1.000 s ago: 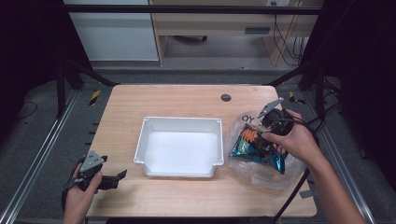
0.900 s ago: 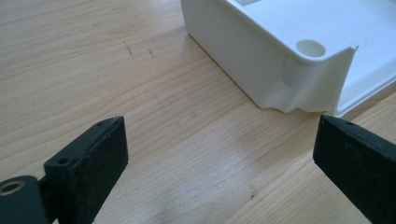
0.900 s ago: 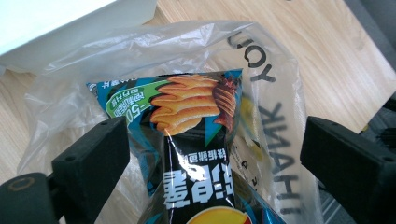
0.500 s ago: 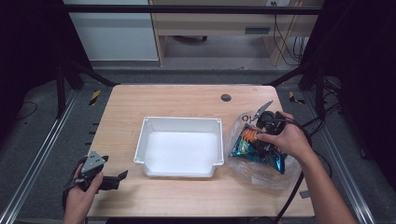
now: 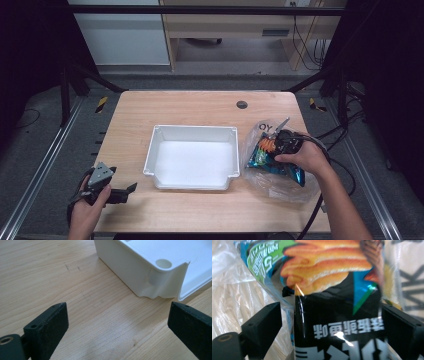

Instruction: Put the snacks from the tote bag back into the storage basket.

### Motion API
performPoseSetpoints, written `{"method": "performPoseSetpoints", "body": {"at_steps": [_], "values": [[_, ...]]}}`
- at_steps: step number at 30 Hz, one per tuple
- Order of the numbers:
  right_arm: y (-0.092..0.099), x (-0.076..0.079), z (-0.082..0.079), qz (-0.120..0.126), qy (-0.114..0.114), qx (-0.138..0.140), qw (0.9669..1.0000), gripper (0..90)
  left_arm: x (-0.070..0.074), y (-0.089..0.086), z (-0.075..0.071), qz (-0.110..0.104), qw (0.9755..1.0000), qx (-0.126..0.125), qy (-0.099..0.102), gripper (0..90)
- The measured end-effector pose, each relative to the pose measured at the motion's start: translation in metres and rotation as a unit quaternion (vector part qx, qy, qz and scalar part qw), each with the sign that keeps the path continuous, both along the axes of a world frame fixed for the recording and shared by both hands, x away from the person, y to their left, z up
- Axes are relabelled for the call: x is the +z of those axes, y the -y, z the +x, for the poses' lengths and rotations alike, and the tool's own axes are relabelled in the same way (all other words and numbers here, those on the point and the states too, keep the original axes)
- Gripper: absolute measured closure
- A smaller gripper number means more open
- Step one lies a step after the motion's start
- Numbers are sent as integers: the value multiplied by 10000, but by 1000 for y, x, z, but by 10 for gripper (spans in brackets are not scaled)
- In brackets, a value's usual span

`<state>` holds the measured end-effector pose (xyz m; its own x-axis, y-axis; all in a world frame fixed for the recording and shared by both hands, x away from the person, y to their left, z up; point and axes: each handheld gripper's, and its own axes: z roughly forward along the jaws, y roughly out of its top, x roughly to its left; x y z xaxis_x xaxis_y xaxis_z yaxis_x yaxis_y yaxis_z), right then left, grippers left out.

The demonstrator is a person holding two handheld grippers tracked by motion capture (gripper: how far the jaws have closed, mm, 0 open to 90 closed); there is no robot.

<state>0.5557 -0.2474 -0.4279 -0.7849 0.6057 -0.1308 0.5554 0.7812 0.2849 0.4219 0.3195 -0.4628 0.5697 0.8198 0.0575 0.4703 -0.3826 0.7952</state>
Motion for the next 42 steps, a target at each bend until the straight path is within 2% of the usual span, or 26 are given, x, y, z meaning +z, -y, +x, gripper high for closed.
{"method": "performPoseSetpoints", "body": {"at_steps": [1, 2, 5, 6, 12, 20, 29, 34, 42], "values": [[0, 0, 0, 0, 0, 0, 10000, 138, 0, 0, 0, -5, 10000, -1, -5, 28], [2, 0, -1, 6, 2, 64, 10000, 210, 0, 0, 0, -16, 10000, -9, -2, 28], [3, 2, -3, 27, 18, 10, 10000, 252, 0, 1, 0, -17, 10000, -17, 8, 28], [5, 4, -4, 6, 94, 83, 9999, 332, 0, 1, 0, -10, 10000, -17, -6, 28], [9, 16, -11, 91, 227, 155, 9996, 437, 0, -1, 0, -57, 10000, 20, 3, 28], [14, 35, -30, 304, 586, 196, 9976, 449, 0, -1, -1, -52, 10000, 11, 7, 28], [16, 51, -38, 435, 838, 208, 9953, 454, 0, -2, 0, -51, 10000, 27, 3, 28], [19, 65, -46, 646, 1020, 194, 9925, 456, -1, -2, 1, -42, 10000, 20, -2, 29], [22, 81, -48, 820, 1231, 142, 9889, 460, -1, -3, 1, -22, 10000, 41, 4, 29]]}}
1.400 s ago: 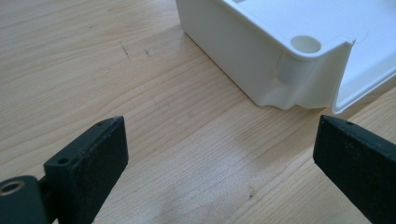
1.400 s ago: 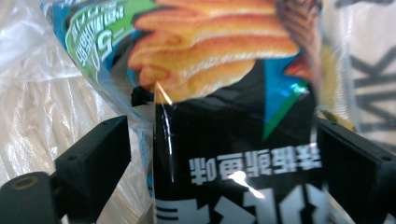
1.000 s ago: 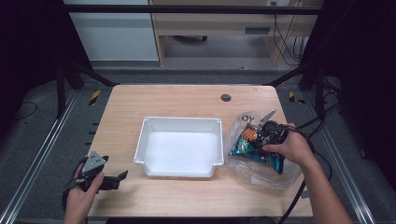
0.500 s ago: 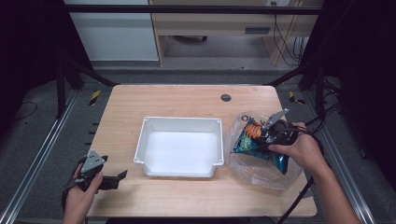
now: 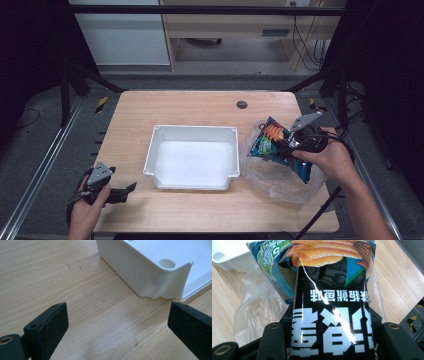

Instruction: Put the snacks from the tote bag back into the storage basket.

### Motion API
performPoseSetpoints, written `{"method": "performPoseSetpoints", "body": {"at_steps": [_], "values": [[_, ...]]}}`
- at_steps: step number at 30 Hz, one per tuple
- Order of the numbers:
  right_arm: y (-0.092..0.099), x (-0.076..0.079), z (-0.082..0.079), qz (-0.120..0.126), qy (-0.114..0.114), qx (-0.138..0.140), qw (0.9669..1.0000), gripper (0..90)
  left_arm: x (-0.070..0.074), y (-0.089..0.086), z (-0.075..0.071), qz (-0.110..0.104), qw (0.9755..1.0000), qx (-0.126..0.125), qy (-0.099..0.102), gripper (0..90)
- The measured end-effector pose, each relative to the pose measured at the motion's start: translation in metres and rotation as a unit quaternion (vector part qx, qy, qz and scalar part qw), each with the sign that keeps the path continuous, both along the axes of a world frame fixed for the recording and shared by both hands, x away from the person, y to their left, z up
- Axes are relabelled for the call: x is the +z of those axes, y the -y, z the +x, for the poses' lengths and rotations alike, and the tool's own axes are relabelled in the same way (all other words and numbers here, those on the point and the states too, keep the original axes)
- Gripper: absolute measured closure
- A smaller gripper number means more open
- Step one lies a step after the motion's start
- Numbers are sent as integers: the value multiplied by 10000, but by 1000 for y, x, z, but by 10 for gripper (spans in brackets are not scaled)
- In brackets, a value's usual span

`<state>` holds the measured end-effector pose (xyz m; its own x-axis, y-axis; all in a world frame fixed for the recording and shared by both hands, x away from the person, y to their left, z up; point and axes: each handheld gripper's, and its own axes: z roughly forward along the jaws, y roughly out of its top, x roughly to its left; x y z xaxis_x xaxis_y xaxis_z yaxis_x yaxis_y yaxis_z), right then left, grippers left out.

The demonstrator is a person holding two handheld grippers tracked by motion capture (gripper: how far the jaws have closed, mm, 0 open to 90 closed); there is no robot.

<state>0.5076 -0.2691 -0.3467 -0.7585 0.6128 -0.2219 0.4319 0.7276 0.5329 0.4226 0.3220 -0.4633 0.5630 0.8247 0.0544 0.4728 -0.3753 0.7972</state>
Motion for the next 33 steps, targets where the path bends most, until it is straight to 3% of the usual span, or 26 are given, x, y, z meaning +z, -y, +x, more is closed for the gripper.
{"method": "performPoseSetpoints", "body": {"at_steps": [11, 22, 33], "values": [[-18, 15, 1, 196, 237, 125, 9994, 463, 1, 1, -1, 8, 10000, 19, 10, 29], [-54, 26, 9, 395, 415, 371, 9977, 465, 1, -3, 0, -8, 10000, 71, 7, 29], [-99, 32, 10, 311, 490, 817, 9950, 465, 1, -4, 0, 21, 10000, 65, 5, 29]]}}
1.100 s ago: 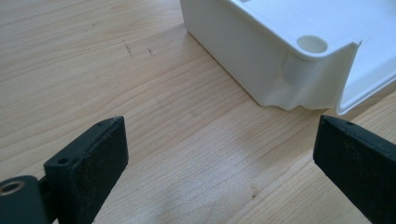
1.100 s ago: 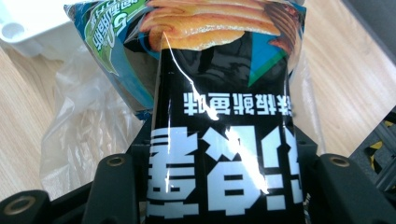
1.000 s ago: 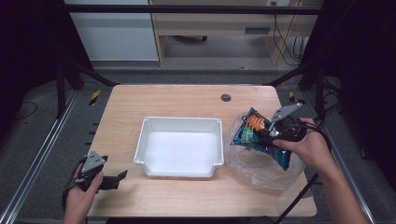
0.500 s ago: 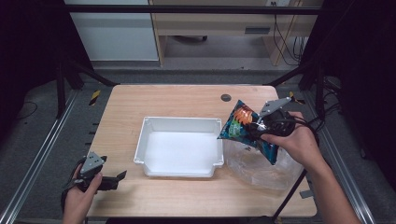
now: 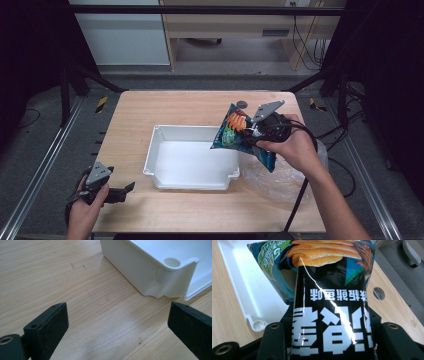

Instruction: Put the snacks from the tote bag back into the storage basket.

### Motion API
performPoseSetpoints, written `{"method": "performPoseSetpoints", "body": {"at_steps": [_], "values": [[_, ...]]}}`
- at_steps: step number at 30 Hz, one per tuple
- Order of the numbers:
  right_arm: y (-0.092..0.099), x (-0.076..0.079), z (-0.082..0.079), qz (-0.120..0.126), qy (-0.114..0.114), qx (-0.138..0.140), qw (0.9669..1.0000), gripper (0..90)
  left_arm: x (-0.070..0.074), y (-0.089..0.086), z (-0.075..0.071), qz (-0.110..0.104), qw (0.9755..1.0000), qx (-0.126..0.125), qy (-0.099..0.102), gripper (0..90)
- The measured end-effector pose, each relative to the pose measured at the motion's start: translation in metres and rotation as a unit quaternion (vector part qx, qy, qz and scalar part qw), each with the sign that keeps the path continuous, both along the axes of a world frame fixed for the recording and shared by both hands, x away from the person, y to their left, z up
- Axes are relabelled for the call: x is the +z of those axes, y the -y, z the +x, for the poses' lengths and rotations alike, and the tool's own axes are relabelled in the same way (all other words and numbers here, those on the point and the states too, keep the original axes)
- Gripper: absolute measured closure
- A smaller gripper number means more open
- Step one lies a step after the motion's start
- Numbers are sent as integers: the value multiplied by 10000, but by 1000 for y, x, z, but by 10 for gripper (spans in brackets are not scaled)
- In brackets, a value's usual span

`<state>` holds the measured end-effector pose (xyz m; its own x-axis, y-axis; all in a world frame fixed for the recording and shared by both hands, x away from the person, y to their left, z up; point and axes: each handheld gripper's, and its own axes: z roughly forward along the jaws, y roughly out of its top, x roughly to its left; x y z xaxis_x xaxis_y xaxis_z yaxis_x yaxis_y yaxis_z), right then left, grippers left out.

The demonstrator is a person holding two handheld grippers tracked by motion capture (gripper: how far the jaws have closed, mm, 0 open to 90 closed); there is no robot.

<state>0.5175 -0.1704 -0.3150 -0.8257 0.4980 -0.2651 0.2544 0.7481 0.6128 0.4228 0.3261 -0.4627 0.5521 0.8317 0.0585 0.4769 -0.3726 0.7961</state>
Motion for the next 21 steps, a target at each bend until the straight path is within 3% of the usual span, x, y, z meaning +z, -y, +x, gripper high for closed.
{"method": "performPoseSetpoints", "body": {"at_steps": [9, 21], "values": [[-18, 7, -3, 56, 78, 182, 9998, 465, 0, 0, 1, -9, 10000, 17, -11, 28], [-27, 15, -8, 80, 165, 333, 9993, 466, 0, -1, 0, 7, 10000, 6, -37, 28]]}}
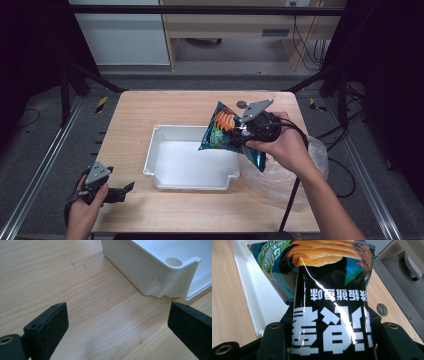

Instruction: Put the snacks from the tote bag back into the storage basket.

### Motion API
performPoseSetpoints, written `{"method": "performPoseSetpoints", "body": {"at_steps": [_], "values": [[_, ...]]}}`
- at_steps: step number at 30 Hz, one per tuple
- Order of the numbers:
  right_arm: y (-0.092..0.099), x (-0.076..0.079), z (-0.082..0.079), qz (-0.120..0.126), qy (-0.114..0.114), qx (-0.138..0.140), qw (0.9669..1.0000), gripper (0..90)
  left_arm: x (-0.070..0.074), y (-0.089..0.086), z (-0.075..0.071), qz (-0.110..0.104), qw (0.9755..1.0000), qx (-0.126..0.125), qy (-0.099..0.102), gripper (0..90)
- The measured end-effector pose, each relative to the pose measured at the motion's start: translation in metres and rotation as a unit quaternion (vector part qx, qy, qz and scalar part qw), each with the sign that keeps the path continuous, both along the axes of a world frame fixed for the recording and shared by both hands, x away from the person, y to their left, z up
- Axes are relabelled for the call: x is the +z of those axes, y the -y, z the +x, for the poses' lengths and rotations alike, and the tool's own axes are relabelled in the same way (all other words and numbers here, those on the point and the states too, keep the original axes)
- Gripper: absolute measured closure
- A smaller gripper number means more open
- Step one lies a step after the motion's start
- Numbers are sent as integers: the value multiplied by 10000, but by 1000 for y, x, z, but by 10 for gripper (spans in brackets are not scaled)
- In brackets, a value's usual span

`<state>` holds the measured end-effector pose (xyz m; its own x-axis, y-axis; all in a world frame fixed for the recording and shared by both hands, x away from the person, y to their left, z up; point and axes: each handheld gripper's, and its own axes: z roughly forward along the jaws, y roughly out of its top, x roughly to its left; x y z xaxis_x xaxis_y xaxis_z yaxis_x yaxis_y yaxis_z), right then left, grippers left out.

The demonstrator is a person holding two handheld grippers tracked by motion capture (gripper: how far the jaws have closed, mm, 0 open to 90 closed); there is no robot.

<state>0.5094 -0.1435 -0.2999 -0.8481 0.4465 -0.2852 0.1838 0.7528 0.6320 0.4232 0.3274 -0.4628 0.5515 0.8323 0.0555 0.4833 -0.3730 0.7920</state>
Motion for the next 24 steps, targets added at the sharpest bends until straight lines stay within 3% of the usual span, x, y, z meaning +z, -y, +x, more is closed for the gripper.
{"method": "performPoseSetpoints", "body": {"at_steps": [24], "values": [[-31, 12, -6, 84, 237, 300, 9992, 466, -1, 0, 0, -18, 10000, 46, -23, 28]]}}
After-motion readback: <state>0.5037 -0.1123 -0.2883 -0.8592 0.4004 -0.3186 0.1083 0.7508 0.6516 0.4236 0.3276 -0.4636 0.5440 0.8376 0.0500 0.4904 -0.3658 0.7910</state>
